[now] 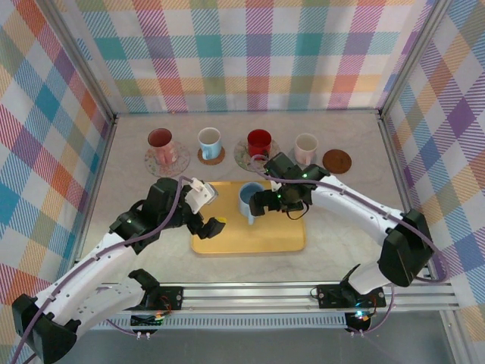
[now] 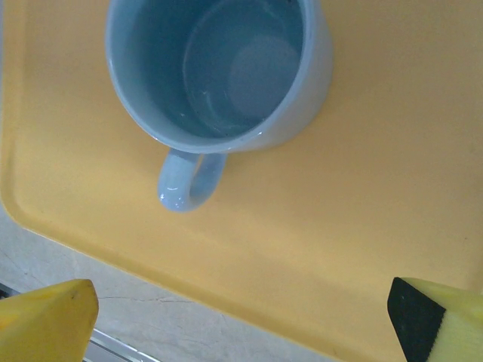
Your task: Place the cup by the coaster
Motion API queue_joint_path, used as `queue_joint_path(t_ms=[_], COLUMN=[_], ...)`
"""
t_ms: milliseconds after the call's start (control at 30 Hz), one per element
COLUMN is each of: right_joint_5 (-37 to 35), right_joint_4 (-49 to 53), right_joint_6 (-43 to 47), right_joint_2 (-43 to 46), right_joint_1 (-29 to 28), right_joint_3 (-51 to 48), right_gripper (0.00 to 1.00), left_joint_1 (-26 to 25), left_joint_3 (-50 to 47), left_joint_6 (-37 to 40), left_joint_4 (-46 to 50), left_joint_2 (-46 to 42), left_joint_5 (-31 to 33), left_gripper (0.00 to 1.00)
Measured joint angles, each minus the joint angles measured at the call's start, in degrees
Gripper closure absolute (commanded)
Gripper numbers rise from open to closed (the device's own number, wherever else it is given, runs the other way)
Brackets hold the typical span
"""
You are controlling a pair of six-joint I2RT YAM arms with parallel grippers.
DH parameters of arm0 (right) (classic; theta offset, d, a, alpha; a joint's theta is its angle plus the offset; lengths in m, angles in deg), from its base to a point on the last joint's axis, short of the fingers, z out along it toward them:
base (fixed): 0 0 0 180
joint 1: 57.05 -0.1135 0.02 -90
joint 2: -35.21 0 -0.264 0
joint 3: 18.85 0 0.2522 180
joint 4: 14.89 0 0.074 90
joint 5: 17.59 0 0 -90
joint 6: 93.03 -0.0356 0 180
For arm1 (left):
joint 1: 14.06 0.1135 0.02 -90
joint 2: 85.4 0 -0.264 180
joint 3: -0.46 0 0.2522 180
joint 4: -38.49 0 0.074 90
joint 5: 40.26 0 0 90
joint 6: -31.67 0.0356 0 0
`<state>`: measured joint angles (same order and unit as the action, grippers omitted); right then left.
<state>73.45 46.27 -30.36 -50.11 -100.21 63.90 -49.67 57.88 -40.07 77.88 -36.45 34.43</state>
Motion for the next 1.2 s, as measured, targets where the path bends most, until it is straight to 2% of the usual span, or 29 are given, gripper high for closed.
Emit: queue_joint_path(t_ms=[667,1200], right_joint_5=[3.0,-3.7], right_joint_4=[-5.4,-1.1], right_joint_6=[-2.5,1.2], right_joint_2=[-12.9,-13.6], right_joint_1=[-2.6,-2.6], right_joint_3=[1.8,2.2], right_gripper=[0.01,0.01], left_joint_1=[0.0,0.0], left_joint_3=[-1.2,-0.3], left_joint_6=[-1.1,-1.8], left_joint_4=[0.1,-0.1], left_joint_2=[0.8,4.8], left_joint_5=[1.0,0.9], left_gripper=[0.00,0.00])
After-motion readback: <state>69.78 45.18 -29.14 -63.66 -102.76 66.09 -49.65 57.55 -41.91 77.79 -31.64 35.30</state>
